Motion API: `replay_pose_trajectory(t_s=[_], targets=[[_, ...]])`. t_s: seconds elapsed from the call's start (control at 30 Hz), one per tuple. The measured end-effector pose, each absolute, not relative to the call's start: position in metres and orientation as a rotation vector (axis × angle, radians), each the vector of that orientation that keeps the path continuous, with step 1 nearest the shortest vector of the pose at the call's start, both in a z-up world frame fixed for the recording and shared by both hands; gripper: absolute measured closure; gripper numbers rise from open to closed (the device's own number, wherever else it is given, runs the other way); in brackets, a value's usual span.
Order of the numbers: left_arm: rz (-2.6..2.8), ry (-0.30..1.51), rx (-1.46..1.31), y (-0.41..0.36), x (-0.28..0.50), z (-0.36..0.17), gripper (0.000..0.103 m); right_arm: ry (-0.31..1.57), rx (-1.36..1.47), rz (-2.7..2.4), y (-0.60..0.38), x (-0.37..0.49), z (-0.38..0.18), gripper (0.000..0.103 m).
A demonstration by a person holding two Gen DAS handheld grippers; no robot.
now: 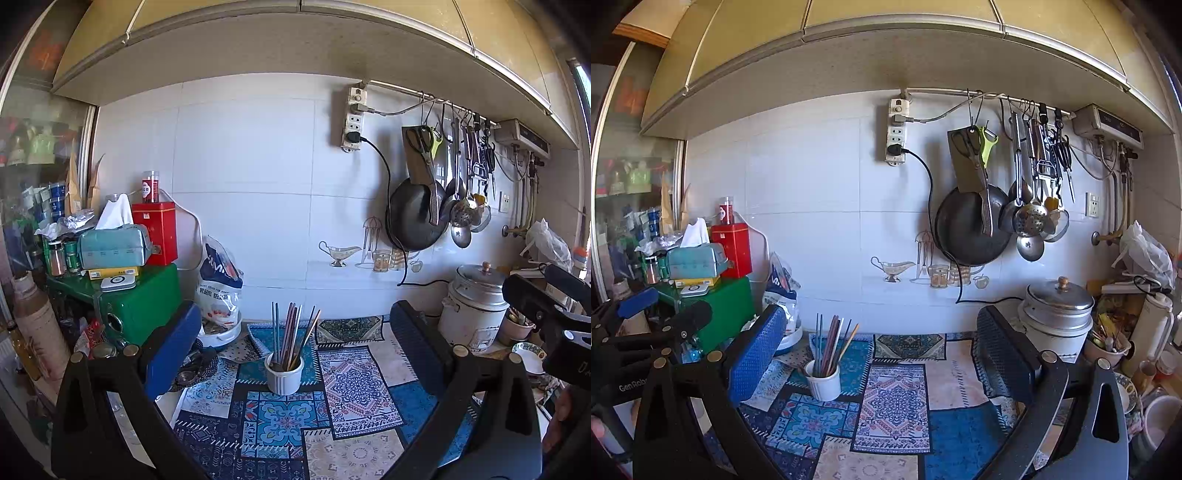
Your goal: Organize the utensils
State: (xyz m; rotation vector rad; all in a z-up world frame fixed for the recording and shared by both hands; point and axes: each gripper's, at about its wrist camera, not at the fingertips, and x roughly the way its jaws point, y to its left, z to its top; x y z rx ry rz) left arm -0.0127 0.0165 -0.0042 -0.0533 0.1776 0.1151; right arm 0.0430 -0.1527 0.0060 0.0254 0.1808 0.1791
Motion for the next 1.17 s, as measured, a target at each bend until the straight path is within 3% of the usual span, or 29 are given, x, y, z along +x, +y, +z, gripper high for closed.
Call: replay_pose_trajectory(t_s=[1.17], targets=[[0.098,0.18,-0.04,-0.006,-0.027,-0.003,0.001,0.181,0.047,0.177,-0.168,0.034,0.006,0.0]])
